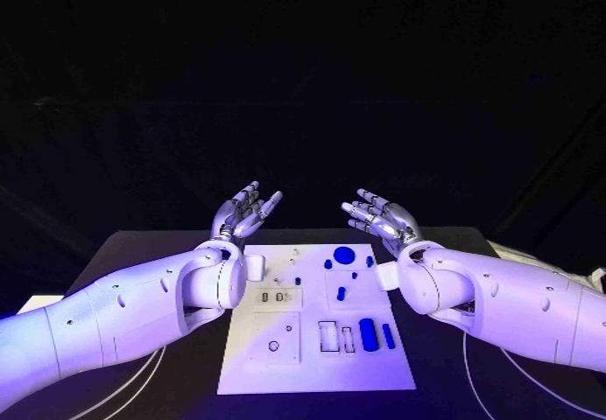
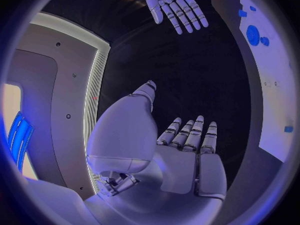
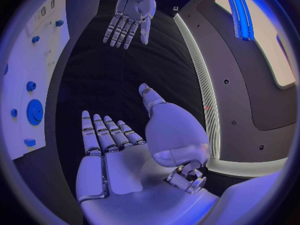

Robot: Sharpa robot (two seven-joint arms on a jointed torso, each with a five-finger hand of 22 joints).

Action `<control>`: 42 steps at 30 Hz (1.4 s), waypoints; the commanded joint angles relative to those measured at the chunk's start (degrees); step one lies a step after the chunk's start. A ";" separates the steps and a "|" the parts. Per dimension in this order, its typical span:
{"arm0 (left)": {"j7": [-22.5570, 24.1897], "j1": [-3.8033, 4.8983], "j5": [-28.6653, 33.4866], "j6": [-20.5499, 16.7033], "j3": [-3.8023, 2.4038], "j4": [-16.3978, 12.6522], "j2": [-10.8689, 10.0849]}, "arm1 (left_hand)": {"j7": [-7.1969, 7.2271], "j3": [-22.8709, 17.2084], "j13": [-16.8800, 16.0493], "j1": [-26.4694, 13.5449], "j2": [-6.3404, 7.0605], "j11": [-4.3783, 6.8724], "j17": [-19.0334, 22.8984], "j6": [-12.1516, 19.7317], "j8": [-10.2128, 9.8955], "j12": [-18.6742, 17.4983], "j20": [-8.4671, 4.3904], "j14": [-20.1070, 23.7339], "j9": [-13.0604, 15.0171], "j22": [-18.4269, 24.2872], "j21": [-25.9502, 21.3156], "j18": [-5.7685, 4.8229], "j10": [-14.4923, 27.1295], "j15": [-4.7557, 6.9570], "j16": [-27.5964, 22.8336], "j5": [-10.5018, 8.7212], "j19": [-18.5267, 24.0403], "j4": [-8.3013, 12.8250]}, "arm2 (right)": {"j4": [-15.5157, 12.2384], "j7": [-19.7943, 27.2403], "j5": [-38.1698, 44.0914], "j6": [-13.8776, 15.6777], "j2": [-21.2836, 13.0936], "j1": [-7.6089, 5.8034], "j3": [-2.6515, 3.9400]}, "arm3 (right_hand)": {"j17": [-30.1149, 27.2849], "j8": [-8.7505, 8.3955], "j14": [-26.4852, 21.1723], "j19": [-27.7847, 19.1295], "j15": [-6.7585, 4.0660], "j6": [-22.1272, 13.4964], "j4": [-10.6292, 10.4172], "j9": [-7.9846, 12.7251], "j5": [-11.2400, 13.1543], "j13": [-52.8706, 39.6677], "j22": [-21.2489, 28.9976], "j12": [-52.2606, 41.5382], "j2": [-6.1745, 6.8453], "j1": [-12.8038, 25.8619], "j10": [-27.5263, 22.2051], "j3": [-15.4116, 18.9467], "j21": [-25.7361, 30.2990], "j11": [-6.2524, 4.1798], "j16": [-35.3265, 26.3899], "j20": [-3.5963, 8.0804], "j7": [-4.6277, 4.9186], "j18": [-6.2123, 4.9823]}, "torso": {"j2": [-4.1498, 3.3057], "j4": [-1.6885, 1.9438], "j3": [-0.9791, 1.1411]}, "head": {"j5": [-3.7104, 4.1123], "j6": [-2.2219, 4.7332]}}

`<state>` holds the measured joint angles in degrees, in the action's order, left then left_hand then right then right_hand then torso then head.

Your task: Assemble the parts on the task board

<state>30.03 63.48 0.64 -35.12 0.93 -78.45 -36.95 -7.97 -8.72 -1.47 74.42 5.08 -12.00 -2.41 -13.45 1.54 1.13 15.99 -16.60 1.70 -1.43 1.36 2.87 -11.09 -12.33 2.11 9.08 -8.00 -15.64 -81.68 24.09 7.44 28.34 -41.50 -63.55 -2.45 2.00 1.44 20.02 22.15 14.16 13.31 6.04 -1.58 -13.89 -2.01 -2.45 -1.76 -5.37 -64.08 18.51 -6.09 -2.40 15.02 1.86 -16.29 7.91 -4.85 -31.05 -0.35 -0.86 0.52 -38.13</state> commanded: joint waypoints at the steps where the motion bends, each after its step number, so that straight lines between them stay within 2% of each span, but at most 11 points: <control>1: 1.63 0.08 -0.52 3.47 -0.02 0.05 0.10 | -7.74 -0.40 -0.38 2.81 -0.71 -2.00 -0.95 -2.62 0.52 0.81 0.77 -6.70 0.28 -0.60 1.30 2.91 -3.51 -1.46 1.56 0.34 -2.97 -0.45 | 1.14 -3.76 6.59 -11.40 0.49 -0.42 -0.26 | 0.50 0.74 7.14 4.88 0.18 5.95 2.39 -0.56 -0.52 -0.54 -0.61 -0.97 -0.95 -4.13 7.77 -0.75 -0.90 0.39 0.76 -0.45 9.17 -1.35 | 0.00 -0.01 -0.02 | 0.00 -0.02; 4: 1.63 0.08 -0.52 3.47 -0.02 0.05 0.10 | -8.49 -0.33 -0.88 2.96 -1.36 -2.91 -2.12 -6.80 1.30 1.69 0.75 -15.15 0.73 -1.64 3.30 3.78 -9.07 -1.71 3.93 0.28 -8.68 -0.03 | 1.97 -4.55 7.86 -13.82 0.81 -0.76 -0.50 | 1.03 1.35 14.64 13.94 -0.79 11.21 4.00 -0.99 0.08 -0.96 -1.72 -1.63 -0.97 -5.86 14.24 -1.18 -3.04 -0.29 1.69 -0.32 8.85 -2.51 | 0.00 -0.01 -0.02 | 0.00 -0.02; 6: 1.63 0.08 -0.52 3.47 -0.02 0.05 0.10 | -8.67 -0.20 -1.38 2.98 -1.92 -3.14 -3.05 -11.40 2.27 2.79 0.79 -22.57 1.21 -2.78 5.64 4.16 -15.10 -1.38 5.99 0.22 -15.04 0.37 | 2.26 -4.82 8.31 -14.67 0.93 -0.87 -0.58 | 1.74 1.85 24.37 19.98 -1.85 15.30 4.85 -1.30 0.36 -1.49 -2.53 -2.76 -1.05 -6.76 21.81 -1.44 -5.11 -0.86 3.39 -0.29 8.68 -3.73 | 0.00 -0.01 -0.02 | 0.00 -0.02; 8: 1.63 0.08 -0.52 3.47 -0.02 0.05 0.10 | -8.77 0.26 -2.44 2.79 -2.99 -2.34 -3.59 -20.81 4.38 5.73 0.66 -28.36 2.09 -4.90 10.46 5.56 -29.33 -0.01 7.96 0.16 -27.85 1.20 | 2.44 -5.00 8.59 -15.21 1.00 -0.95 -0.63 | 1.90 2.60 30.61 24.04 -3.13 21.27 5.76 -1.70 0.49 -1.91 -2.99 -4.52 -1.32 -7.69 30.18 -1.94 -6.99 -1.77 4.83 -0.18 8.29 -5.22 | 0.00 -0.01 -0.02 | 0.00 -0.02; 9: 0.47 0.06 0.90 9.02 0.02 -0.85 -2.33 | -8.54 0.37 -2.53 3.02 -3.22 -2.03 -3.75 -23.41 4.94 6.42 0.58 -30.27 2.25 -5.15 11.32 6.11 -32.50 0.55 8.60 0.17 -29.91 1.74 | 4.75 -4.12 18.79 -16.14 0.13 -2.26 -0.47 | 1.76 2.65 31.46 24.72 -3.36 22.72 6.09 -1.72 0.57 -1.77 -2.92 -4.57 -1.32 -7.93 30.95 -2.09 -7.19 -1.98 4.82 -0.15 8.11 -5.44 | -1.34 0.17 0.14 | 0.11 -0.17; 14: -0.34 0.12 0.33 11.24 0.01 -1.95 -3.43 | -7.46 0.71 -2.43 3.69 -4.02 -0.45 -4.24 -33.14 6.90 7.83 0.17 -36.86 2.66 -5.65 13.80 7.66 -38.54 2.47 10.25 0.17 -36.21 3.59 | 5.01 -4.03 22.08 -15.64 -0.14 -2.95 -0.37 | 1.65 2.80 34.98 27.38 -4.37 28.90 7.41 -1.88 0.90 -1.61 -2.62 -4.63 -1.35 -8.70 34.14 -2.98 -7.95 -2.91 4.78 0.42 7.28 -5.78 | -2.31 0.28 0.21 | 0.27 0.20; 18: -0.84 0.19 -0.75 13.40 -0.12 -3.37 -4.66 | -7.09 0.93 -2.34 3.68 -4.61 0.18 -4.99 -34.48 6.72 7.76 -0.93 -41.52 2.30 -5.81 15.11 7.67 -40.63 3.59 11.13 0.16 -39.94 4.24 | 5.09 -3.12 23.21 -13.79 -0.47 -3.51 -0.18 | 1.64 2.75 37.63 29.57 -5.15 33.47 8.18 -2.00 0.79 -1.55 -2.43 -4.36 -1.31 -8.59 36.48 -3.99 -8.63 -3.50 4.64 1.24 6.88 -5.77 | -3.36 0.45 0.26 | 0.49 0.66; 23: -1.51 0.47 -1.54 14.64 -0.24 -5.73 -6.59 | -6.96 1.18 -2.37 3.51 -4.84 0.43 -5.16 -35.49 6.70 7.67 -1.17 -42.62 2.23 -5.49 15.05 7.70 -41.94 3.86 10.35 0.15 -40.95 4.55 | 5.48 -3.14 25.45 -11.57 -0.70 -4.58 0.01 | 1.68 2.54 40.68 32.12 -6.11 38.25 9.33 -2.17 0.70 -1.53 -2.22 -3.70 -1.03 -8.06 39.13 -6.10 -9.43 -4.24 4.34 2.37 6.30 -5.74 | -5.02 0.59 0.41 | 0.57 1.10; 31: -2.01 0.64 -1.81 14.88 -0.29 -10.17 -8.65 | -6.72 2.12 -2.41 2.59 -4.98 0.79 -5.73 -36.50 6.83 7.94 -1.56 -44.54 2.19 -5.12 15.05 7.72 -43.47 4.30 10.06 0.12 -42.28 4.34 | 6.50 -11.08 51.48 -10.28 -0.84 -6.52 0.34 | 3.22 3.55 51.05 41.15 -10.06 43.70 10.41 -2.42 -0.65 -1.76 -4.32 -4.40 2.63 -8.32 47.09 -7.88 -15.08 -7.25 7.07 6.73 3.79 -5.63 | -7.60 0.71 0.42 | 1.06 2.20; 36: -2.39 0.64 -1.80 14.85 -0.29 -12.92 -9.58 | -6.64 2.20 -2.42 2.62 -5.06 0.87 -5.86 -36.65 6.87 8.00 -1.64 -44.84 2.19 -5.07 15.06 7.73 -43.68 4.38 10.07 0.13 -42.51 4.41 | 5.89 -16.70 66.18 -11.79 -0.94 -7.36 0.63 | 5.17 3.47 57.83 45.68 -12.33 45.82 10.36 -2.38 -0.66 -1.84 -7.02 -4.12 4.43 -9.58 50.88 -8.04 -20.37 -8.87 9.36 9.35 2.56 -5.57 | -9.19 0.99 0.55 | 1.46 2.55; 42: -3.24 0.68 -0.52 14.73 -0.30 -16.54 -11.61 | -6.55 2.27 -2.43 2.61 -5.21 0.96 -5.99 -36.81 6.92 8.08 -1.73 -45.15 2.20 -5.01 15.07 7.73 -43.93 4.47 10.09 0.13 -42.75 4.45 | 4.99 -22.72 78.81 -16.17 -0.84 -8.70 0.83 | 7.35 2.91 62.68 47.91 -13.54 46.56 9.67 -2.29 -1.55 -1.79 -9.50 -2.78 5.69 -8.54 50.99 -7.81 -24.79 -9.53 11.36 10.58 1.77 -5.52 | -10.64 1.55 0.58 | 1.63 3.08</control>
<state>27.36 64.06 -0.43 -21.69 0.70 -94.29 -48.40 -12.68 -6.75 -3.83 76.97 0.52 -10.95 -8.37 -49.86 8.18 8.89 14.15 -61.35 3.85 -6.49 16.20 10.29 -54.68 -7.79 11.98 9.07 -50.36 -11.27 -76.51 7.43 72.98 15.71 -42.40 -72.00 -1.69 9.16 4.64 82.21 69.72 0.74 59.69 16.09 -3.89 -15.70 -3.73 -11.75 -4.78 0.17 -72.85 69.38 -13.95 -26.85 5.60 13.05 -5.73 9.70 -9.73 -40.56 0.83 -0.30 1.95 -35.31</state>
